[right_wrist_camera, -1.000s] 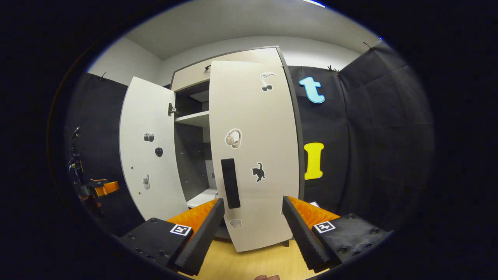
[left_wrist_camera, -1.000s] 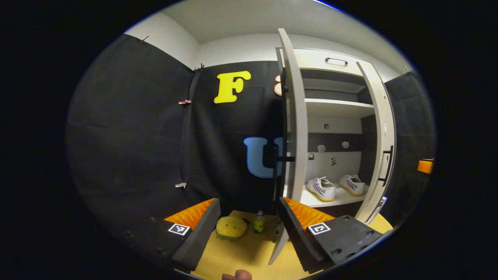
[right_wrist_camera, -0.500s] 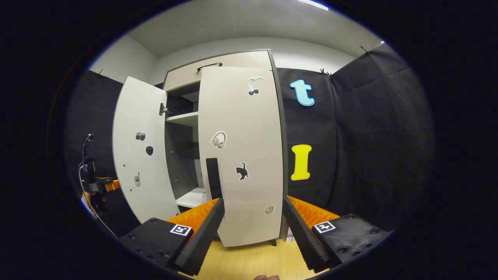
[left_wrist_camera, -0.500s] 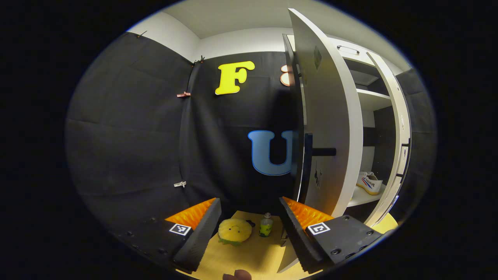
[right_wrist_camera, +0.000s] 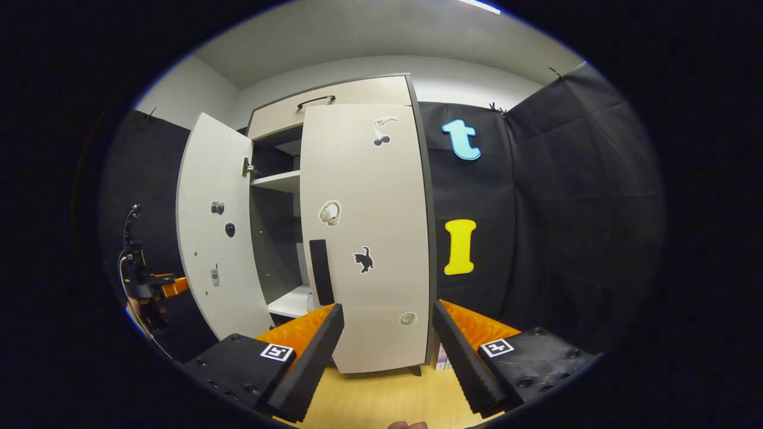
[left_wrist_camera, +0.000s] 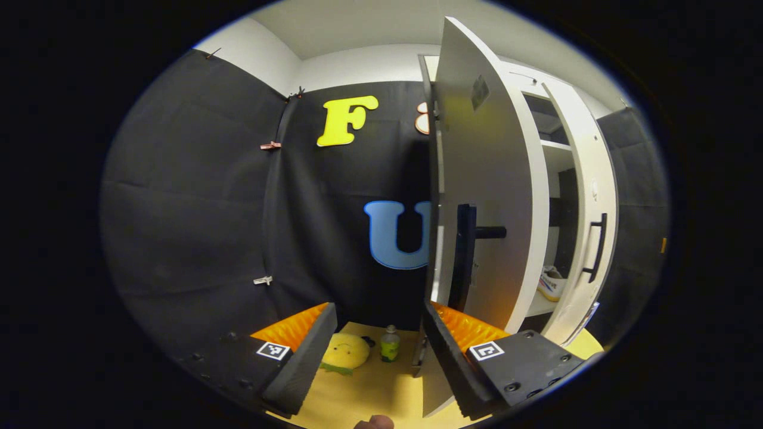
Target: Grab one shoe with the right hand and put it into the shoe cabinet, grab the other shoe with the left hand and put it into the shoe cabinet; then close the right door with the right hand and the left door with the left hand.
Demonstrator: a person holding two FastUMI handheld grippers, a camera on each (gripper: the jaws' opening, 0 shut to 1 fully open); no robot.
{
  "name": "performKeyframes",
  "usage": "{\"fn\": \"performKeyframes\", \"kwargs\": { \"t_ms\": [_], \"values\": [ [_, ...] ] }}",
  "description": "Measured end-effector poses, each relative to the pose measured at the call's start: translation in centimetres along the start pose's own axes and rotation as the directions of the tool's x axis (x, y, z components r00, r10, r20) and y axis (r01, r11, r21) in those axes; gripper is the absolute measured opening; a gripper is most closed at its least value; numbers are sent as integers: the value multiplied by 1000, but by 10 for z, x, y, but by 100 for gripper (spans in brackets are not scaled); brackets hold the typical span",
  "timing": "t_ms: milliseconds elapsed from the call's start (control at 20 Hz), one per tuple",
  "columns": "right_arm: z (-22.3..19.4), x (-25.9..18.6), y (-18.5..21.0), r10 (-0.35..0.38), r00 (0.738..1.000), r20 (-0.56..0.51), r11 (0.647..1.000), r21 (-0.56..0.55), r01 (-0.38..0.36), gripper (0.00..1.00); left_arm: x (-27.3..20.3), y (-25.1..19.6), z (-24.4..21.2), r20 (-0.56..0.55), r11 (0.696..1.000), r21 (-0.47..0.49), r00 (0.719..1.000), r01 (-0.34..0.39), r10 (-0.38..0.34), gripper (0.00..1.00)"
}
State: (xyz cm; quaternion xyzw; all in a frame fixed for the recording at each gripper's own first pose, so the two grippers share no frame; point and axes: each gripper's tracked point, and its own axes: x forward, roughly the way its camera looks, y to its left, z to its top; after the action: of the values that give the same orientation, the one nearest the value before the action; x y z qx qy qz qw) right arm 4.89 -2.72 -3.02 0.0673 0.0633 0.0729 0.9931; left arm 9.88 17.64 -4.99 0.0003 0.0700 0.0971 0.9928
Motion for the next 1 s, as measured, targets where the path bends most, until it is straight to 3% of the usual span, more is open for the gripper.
{"fn": "performKeyframes", "kwargs": {
  "t_ms": [200,450,1000],
  "values": [
    [-2,2,0,11,1000,-3,1000,2,-11,98,2,-68,-1,11,992,3,992,128,-128,94],
    [0,0,0,10,1000,-7,1000,13,-10,98,-4,-136,7,22,979,-20,979,203,-203,94],
    [3,-4,11,54,999,0,999,7,-54,98,-62,-165,10,-6,967,-31,967,255,-255,95]
  ]
}}
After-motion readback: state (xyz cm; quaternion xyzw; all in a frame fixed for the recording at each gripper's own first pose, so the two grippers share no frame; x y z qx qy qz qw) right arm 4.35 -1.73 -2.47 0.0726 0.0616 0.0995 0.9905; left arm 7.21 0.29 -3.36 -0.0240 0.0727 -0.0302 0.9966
